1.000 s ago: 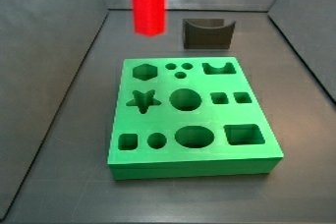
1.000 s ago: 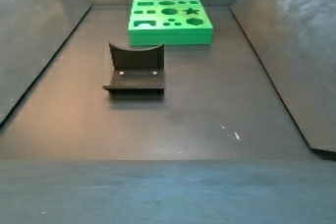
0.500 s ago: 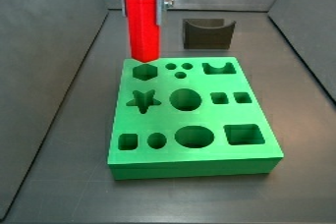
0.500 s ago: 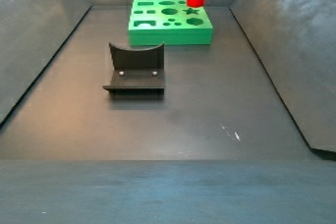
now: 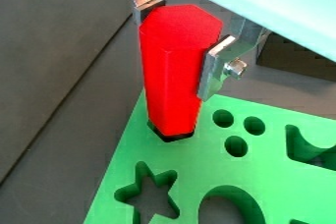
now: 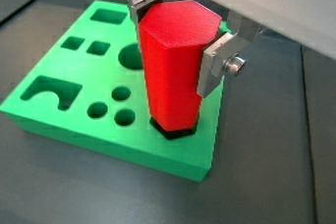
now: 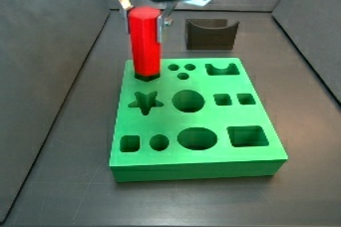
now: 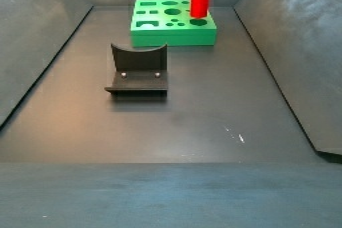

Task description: Insert the hexagon object.

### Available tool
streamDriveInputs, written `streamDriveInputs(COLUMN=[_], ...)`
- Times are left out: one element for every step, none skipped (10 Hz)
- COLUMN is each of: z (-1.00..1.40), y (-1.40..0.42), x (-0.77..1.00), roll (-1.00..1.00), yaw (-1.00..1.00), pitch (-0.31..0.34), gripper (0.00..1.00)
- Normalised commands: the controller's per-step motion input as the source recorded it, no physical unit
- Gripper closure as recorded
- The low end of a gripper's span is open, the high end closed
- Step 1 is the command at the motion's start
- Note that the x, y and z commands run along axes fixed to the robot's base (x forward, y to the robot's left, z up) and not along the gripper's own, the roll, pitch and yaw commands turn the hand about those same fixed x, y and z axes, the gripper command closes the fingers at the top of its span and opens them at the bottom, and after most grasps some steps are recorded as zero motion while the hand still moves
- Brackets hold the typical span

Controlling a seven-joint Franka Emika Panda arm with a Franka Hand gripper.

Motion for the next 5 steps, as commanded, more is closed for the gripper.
streamDriveInputs(z=[-0.96,-0.89,-0.53,-0.54,-0.73], y=[0.14,-0.09,-0.25,-0.28,-0.30], x=[-0.19,-0.23,0.00,0.16,0.21], roll=[0.08,0.08,0.01,0.03,0.23], yaw=[0.00,0.05,0.15,0.13,0.23], pitch=[-0.147,-0.191,-0.156,-0.134,-0.070], gripper=[1.00,1.00,1.00,1.00,1.00])
